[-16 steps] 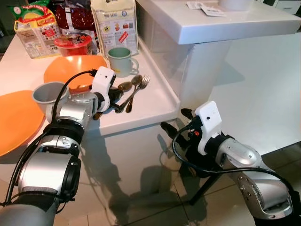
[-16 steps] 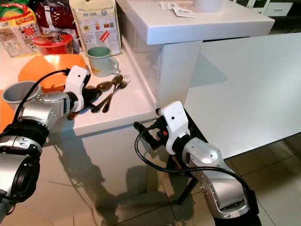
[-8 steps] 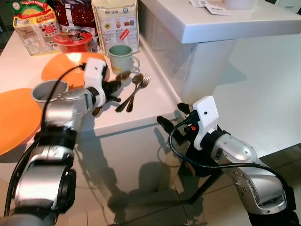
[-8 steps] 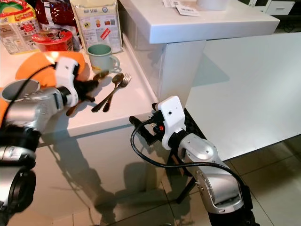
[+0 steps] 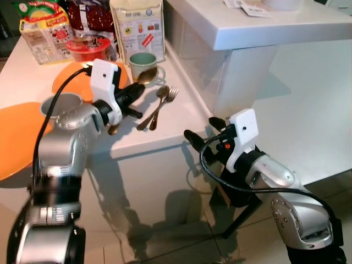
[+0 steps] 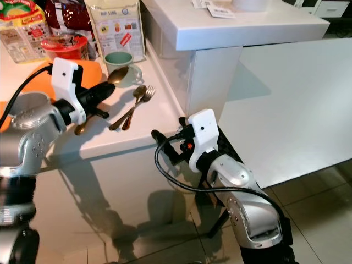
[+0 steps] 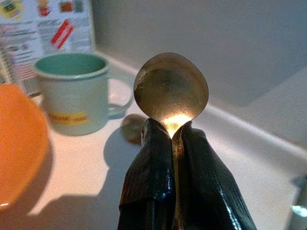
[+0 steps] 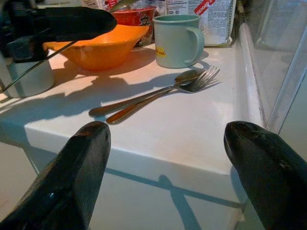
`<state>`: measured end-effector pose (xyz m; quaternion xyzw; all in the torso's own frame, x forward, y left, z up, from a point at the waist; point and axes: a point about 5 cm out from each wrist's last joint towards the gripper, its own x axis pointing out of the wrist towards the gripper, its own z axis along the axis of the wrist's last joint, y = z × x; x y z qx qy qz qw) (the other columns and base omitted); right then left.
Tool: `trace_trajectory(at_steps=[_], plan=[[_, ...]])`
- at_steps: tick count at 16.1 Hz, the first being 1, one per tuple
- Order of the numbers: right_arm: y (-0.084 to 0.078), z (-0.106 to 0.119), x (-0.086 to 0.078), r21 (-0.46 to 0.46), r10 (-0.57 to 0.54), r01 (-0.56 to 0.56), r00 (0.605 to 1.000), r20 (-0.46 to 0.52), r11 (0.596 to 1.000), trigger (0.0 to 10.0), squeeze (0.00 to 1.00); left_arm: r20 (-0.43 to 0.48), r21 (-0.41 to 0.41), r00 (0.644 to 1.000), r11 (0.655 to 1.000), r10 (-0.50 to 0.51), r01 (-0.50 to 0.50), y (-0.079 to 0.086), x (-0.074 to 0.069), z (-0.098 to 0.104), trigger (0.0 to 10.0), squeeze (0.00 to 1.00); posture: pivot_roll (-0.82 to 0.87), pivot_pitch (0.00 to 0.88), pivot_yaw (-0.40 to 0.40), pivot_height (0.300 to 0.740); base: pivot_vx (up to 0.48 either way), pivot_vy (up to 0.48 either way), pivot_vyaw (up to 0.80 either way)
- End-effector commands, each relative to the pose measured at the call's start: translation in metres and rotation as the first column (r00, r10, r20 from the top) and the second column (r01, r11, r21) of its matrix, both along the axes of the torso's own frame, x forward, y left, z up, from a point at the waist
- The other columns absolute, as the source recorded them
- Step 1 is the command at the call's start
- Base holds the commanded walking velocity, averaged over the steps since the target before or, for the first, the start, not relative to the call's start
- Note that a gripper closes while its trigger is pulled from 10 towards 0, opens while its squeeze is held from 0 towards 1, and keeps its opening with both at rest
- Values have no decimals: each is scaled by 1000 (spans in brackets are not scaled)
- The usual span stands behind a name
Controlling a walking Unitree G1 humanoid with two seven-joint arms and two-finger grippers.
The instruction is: Setting the table
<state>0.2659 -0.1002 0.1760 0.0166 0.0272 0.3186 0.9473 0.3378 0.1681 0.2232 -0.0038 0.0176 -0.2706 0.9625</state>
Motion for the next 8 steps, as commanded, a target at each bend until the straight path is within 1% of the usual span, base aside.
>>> trace_trajectory(at_steps=[1, 2, 3, 4, 5, 6, 8], plan=[[-2, 6, 1, 18, -8, 7, 1000, 18, 1000, 10000, 0, 86, -6, 996, 1000, -24, 25, -9, -8, 12, 10000, 0, 7, 0, 1, 740, 0, 0, 0], [-2, 7, 0, 21, -9, 9, 1000, 20, 1000, 10000, 0, 116, -13, 993, 1000, 18, -17, -11, -13, 13, 10000, 0, 14, 0, 2, 740, 0, 0, 0], [-3, 8, 0, 34, -23, 22, 1000, 20, 999, 10000, 0, 143, -8, 987, 997, 79, -79, -12, -20, 10, 10000, 0, 18, 0, 2, 740, 0, 0, 0], [-3, 8, 0, 42, -30, 29, 999, 20, 999, 10000, 0, 153, 9, 984, 996, 86, -88, -13, -25, 8, 10000, 0, 18, 0, 1, 740, 0, 0, 0], [-2, 8, -1, 53, -42, 41, 999, 15, 998, 10000, 0, 155, 12, 984, 996, 84, -87, -16, -37, 2, 10000, 0, 18, 0, 0, 740, 0, 0, 0], [0, 9, -1, 63, -42, 41, 999, 14, 997, 10000, 0, 143, -17, 985, 996, 94, -92, -19, -44, -1, 10000, 0, 26, 0, -5, 740, 0, 0, 0], [2, 9, -1, 69, -33, 32, 999, 10, 997, 10000, 0, 148, -35, 984, 995, 95, -91, -24, -47, -1, 10000, 0, 32, 0, -17, 740, 0, 0, 0]])
